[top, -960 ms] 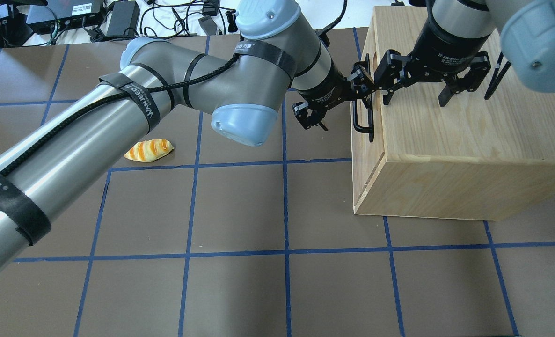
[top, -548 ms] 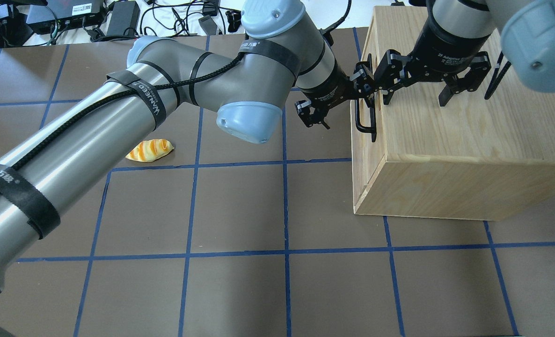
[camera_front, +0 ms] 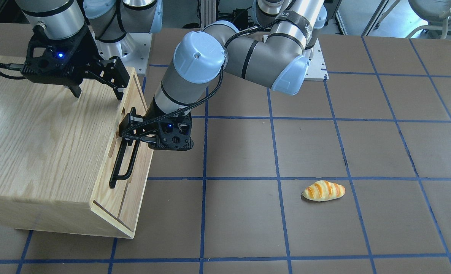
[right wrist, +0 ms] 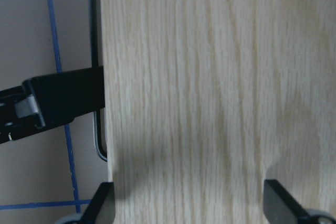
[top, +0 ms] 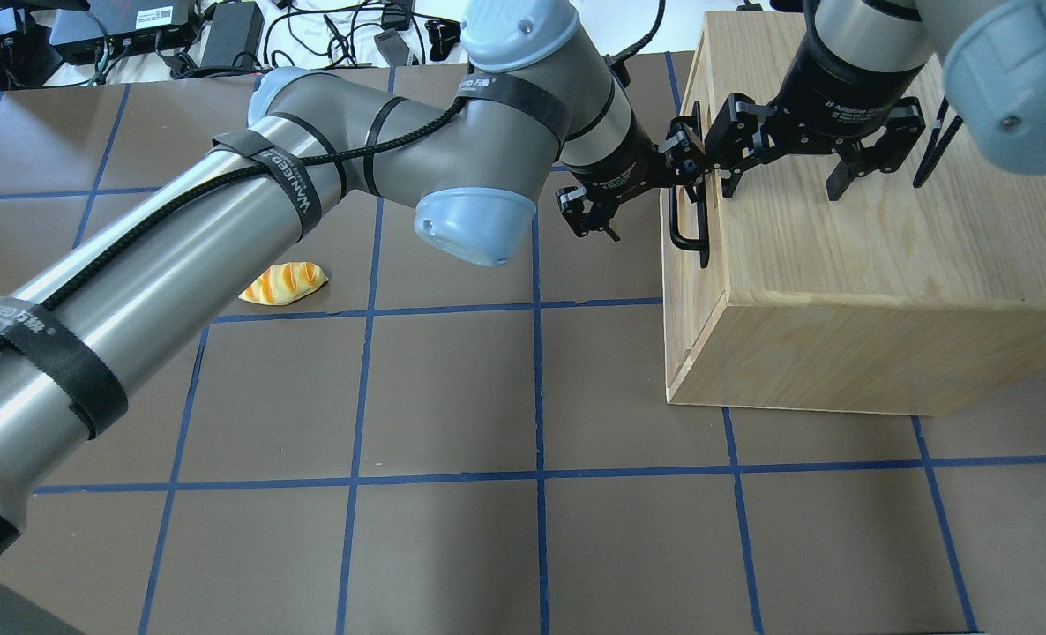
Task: Open upper drawer
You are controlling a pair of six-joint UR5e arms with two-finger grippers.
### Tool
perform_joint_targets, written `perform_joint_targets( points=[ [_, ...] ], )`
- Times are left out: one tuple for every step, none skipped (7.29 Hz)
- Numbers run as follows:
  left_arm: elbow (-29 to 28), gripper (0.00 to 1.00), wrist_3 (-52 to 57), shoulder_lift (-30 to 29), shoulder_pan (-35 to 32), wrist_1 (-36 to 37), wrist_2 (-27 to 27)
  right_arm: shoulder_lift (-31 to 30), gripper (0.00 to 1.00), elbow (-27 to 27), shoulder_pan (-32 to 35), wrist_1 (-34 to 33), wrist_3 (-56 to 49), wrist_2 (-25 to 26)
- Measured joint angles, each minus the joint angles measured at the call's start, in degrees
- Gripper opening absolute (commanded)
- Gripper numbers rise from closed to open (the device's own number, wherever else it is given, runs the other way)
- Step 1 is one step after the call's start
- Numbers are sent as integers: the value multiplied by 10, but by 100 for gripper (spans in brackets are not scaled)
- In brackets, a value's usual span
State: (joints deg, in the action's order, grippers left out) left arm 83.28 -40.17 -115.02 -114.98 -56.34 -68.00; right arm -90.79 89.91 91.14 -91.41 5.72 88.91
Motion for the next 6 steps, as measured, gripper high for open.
perform_joint_targets(
  points=[
    [0,100,1,0,0,0,0,0,100,0,0,0,0,0],
    [0,100,3,0,0,0,-4,0,100,0,0,0,0,0],
    [-1,100,9,1,1,0,-13,0,100,0,0,0,0,0],
    [-5,100,16,2,1,-3,-23,0,100,0,0,0,0,0],
    [-11,100,20,2,2,-5,-27,0,100,0,0,0,0,0],
    [-16,100,22,2,3,-7,-29,0,100,0,0,0,0,0]
  ],
)
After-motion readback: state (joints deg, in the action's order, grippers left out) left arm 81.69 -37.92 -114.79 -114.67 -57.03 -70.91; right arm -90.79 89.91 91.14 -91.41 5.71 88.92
